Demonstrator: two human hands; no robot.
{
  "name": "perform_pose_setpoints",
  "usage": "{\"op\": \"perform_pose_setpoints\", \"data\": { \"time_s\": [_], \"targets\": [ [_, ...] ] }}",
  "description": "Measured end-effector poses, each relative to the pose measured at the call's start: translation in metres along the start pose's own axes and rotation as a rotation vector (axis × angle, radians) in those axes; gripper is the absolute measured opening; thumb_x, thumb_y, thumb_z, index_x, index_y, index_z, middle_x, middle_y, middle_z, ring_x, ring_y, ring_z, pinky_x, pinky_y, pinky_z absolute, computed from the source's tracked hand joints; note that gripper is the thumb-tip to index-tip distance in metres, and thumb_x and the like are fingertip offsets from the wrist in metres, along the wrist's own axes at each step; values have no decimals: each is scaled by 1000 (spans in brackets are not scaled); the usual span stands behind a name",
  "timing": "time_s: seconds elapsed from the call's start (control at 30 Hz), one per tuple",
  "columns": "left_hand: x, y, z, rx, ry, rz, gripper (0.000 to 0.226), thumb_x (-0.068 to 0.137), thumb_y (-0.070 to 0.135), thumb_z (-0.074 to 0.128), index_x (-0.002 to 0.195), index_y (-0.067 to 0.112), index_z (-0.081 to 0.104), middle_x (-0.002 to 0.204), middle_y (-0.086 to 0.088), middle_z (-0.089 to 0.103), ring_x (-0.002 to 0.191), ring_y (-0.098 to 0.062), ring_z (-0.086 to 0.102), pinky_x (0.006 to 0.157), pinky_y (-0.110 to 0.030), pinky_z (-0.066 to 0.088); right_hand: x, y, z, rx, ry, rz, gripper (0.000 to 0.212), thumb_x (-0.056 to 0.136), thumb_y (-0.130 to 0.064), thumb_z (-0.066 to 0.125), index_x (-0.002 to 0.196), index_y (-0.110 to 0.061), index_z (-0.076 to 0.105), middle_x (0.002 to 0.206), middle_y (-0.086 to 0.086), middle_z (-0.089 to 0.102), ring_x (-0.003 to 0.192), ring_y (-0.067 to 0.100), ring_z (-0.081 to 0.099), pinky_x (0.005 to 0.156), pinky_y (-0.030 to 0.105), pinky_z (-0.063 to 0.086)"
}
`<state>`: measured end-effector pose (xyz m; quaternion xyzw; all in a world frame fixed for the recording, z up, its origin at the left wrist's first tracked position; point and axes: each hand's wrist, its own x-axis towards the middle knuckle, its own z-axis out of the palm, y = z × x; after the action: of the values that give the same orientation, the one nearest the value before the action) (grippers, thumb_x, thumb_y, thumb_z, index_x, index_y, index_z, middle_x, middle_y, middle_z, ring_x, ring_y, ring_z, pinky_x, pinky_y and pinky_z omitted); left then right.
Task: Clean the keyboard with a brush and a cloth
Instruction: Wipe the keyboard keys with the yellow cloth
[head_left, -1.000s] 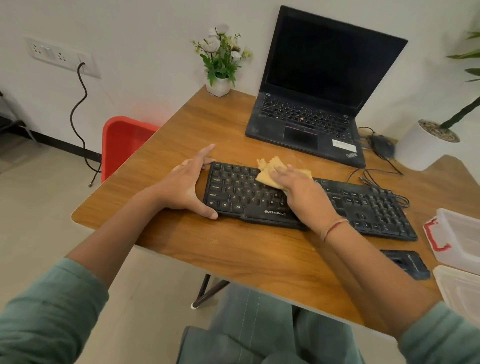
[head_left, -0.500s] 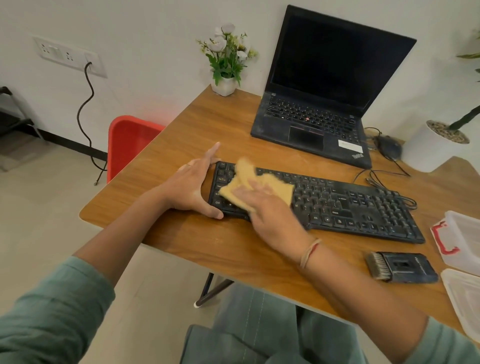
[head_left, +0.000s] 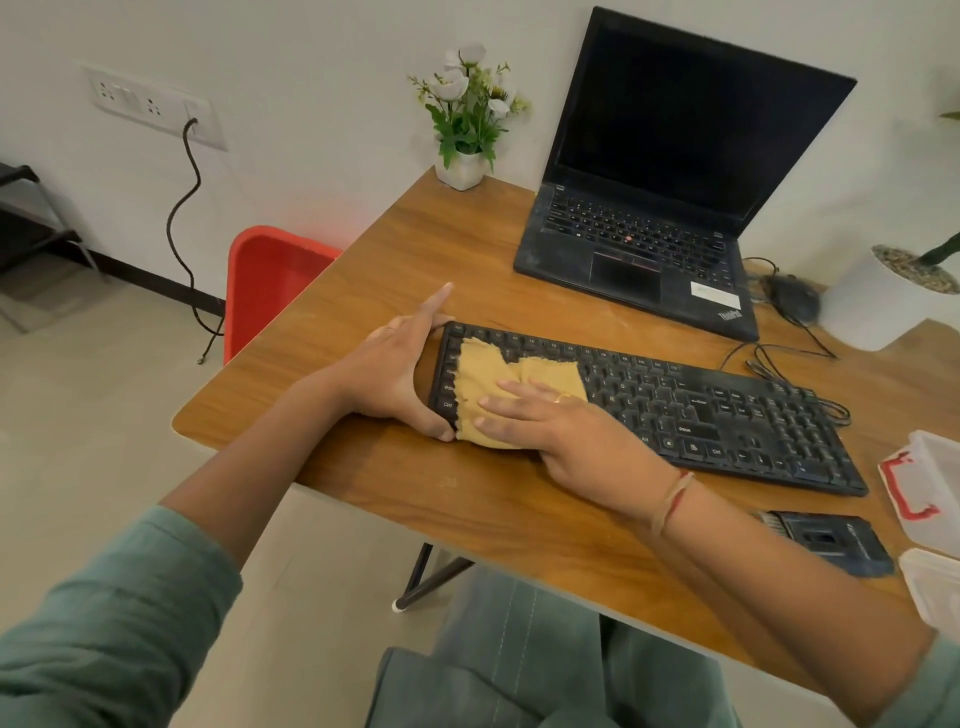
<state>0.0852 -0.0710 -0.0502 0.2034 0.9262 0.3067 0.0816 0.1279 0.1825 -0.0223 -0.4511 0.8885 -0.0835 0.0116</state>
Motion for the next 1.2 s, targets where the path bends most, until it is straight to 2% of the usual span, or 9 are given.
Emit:
{"op": "perform_pose_setpoints", "data": {
  "time_s": [0.07,0.13,0.3,0.47,0.63,0.73,0.93,1.1,1.2],
  "targets": [
    [0,0,0,6,2,-2,149,39,76,75,149,39,-19,156,1,25,141,-21,23,114,-35,15,2,2,-1,-13,-9,2,57,88,9,45,138,-18,51,143,6,48,138,29,36,115,40,18],
    [1,0,1,10,0,3,149,39,77,74,149,38,-18,156,0,25,141,-22,24,114,-35,16,19,-8,3,-5,-1,25,58,90,10,43,141,-17,45,146,5,43,141,28,31,116,36,12],
    [0,0,-1,3,11,25,153,34,86,70,151,35,-15,154,-2,28,139,-23,28,114,-37,19,49,-17,7,42,-38,0,56,92,8,39,142,-15,43,149,4,40,143,25,26,118,37,9],
    [1,0,-1,13,-7,-6,148,38,78,73,150,38,-15,158,0,22,145,-21,20,121,-44,11,5,11,-16,40,-99,-15,59,90,9,43,141,-20,44,146,-2,44,141,15,29,113,17,3],
    [2,-2,1,48,-2,5,150,38,80,72,150,35,-16,155,0,26,140,-22,26,117,-40,17,25,-3,-8,28,-97,-37,59,91,7,44,143,-19,41,149,0,40,142,17,28,118,28,10],
    [2,-3,1,44,9,27,153,35,85,69,151,33,-15,153,-2,29,139,-22,29,117,-42,19,49,-15,-2,51,-96,-40,57,90,10,41,140,-16,46,146,4,44,141,22,32,118,37,15],
    [1,-1,-2,0,-11,-26,146,39,74,77,149,41,-12,156,3,23,141,-22,23,118,-43,17,7,15,-22,51,-138,-29,56,87,10,45,135,-17,52,141,0,50,137,17,39,114,21,14],
    [2,1,0,47,-21,-24,146,38,76,73,150,38,-14,156,3,24,138,-22,24,116,-41,18,10,5,-15,33,-109,-21,58,92,6,42,143,-20,40,148,-4,38,141,9,26,117,22,7],
    [2,-1,0,43,-14,-20,146,38,73,72,151,35,-12,153,1,26,136,-23,28,115,-41,20,34,-12,-1,60,-79,-29,58,91,7,42,143,-18,42,148,-1,41,142,16,28,119,30,9]
  ]
}}
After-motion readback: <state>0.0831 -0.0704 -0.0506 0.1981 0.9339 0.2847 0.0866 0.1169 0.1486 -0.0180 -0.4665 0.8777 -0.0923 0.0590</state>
